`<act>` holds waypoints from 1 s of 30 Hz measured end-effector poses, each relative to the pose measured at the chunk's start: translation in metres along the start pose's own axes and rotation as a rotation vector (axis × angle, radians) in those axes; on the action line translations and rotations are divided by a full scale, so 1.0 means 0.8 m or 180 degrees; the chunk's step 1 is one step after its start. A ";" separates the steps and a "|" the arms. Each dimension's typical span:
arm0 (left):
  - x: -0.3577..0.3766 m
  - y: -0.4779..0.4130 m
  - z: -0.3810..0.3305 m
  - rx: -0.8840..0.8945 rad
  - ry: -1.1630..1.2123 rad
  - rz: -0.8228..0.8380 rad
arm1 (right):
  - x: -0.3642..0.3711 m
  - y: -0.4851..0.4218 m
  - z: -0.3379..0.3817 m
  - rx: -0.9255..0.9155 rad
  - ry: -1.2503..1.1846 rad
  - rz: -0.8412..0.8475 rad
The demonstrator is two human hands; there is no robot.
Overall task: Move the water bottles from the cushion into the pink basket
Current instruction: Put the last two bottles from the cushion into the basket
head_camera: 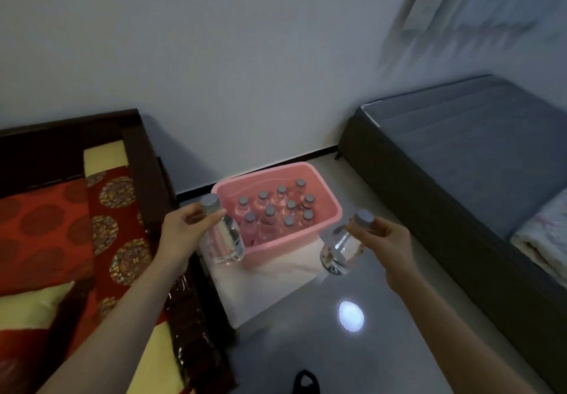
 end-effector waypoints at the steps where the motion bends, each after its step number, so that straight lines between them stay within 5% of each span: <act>1: 0.013 -0.002 0.003 -0.0007 -0.0007 -0.0096 | 0.003 -0.024 0.001 -0.0037 0.0008 0.0101; 9: 0.068 -0.023 0.025 -0.0039 -0.0100 -0.0612 | 0.068 -0.139 -0.023 0.0031 -0.0164 0.0634; 20: 0.077 -0.087 0.056 -0.0199 -0.0288 -0.0638 | 0.193 -0.192 -0.050 0.0015 -0.0050 0.1001; 30: 0.080 -0.129 0.075 -0.0197 -0.0428 -0.0697 | 0.277 -0.188 -0.114 -0.0490 0.0765 0.1890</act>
Point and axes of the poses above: each hand's wrist, its own y-axis away from the middle knuckle, its own x-axis out of the palm, z = x × y, the point moved 3 cm from there along -y, towards the middle knuckle, and after that the axes turned 12 degrees about -z, right-handed, at the moved point
